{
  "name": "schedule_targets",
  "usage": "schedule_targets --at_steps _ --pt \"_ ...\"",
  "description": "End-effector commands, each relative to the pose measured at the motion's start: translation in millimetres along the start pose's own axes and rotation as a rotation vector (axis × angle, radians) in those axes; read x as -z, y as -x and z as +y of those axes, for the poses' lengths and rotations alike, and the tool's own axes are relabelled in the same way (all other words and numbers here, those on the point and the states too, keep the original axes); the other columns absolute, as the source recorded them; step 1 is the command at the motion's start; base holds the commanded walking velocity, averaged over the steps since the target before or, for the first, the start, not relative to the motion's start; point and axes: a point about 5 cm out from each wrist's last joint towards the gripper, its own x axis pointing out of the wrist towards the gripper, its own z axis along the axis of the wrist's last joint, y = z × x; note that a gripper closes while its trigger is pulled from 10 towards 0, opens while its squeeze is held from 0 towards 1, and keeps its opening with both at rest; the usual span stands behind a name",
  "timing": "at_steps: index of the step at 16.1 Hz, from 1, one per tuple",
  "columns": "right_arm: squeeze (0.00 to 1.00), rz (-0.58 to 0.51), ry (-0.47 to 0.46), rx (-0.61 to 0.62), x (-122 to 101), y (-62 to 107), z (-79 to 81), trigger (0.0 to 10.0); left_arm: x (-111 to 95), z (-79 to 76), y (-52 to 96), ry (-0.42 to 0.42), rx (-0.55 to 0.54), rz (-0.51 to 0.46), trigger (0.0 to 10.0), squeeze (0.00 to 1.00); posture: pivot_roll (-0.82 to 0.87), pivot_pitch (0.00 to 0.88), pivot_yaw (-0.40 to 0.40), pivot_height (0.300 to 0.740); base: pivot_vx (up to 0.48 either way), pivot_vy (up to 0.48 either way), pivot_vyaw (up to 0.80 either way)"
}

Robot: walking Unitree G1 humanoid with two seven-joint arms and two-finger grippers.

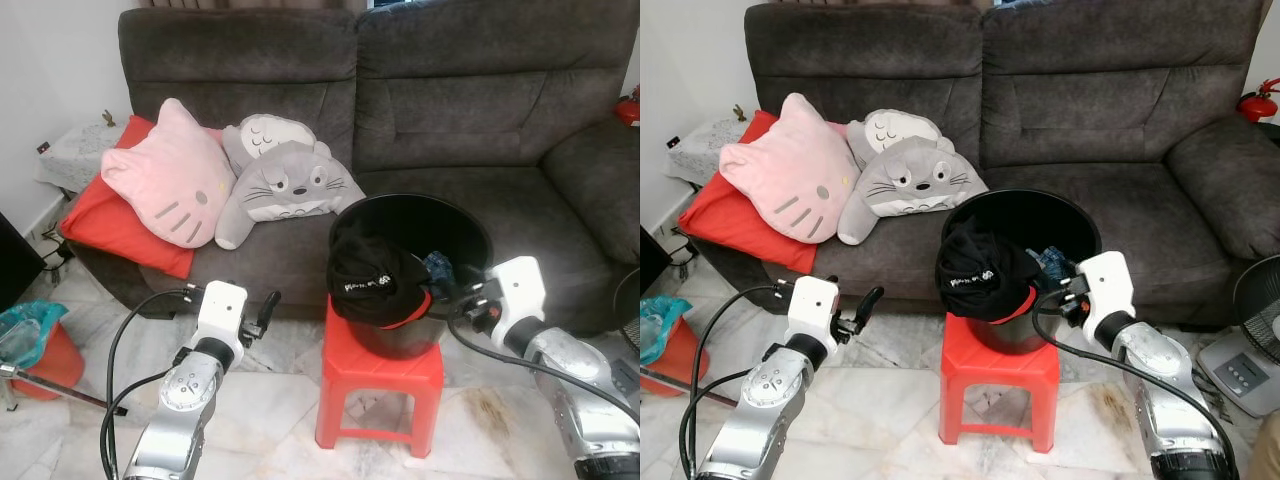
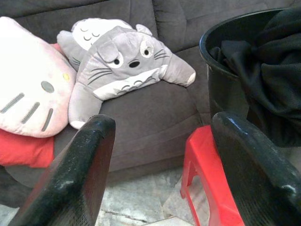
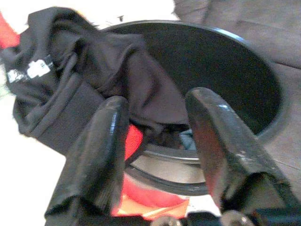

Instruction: Hang hanger

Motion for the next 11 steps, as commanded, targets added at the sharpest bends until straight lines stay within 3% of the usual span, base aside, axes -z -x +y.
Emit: schedule_targets --at_steps 1,5,8,11 --pt "1.00 -0.006 0.018 -0.030 -3.5 -4.0 0.0 10.0 0.0 4.0 -1.5 -0.018 -0.006 0.003 10.0 0.00 -0.03 0.000 0.094 0.740 0.000 0.000 0.00" --pt "1.00 -0.039 0.016 -0.073 -9.3 -10.0 -3.0 10.0 -1.9 2.9 -3.0 -0.016 -0.005 -0.006 10.0 0.00 -0.03 0.000 0.092 0.740 0.000 0.000 0.00" --pt "1.00 -0.105 -0.022 -0.025 -12.5 -8.9 -1.8 10.0 -1.4 3.5 -1.3 -0.015 -0.007 -0.007 10.0 0.00 -0.02 0.000 0.089 0.740 0.000 0.000 0.00" --pt "1.00 -0.177 -0.089 -0.012 -12.1 -4.1 13.6 10.0 -1.8 2.9 -1.1 0.000 0.001 -0.007 10.0 0.00 -0.03 0.000 0.090 0.740 0.000 0.000 0.00"
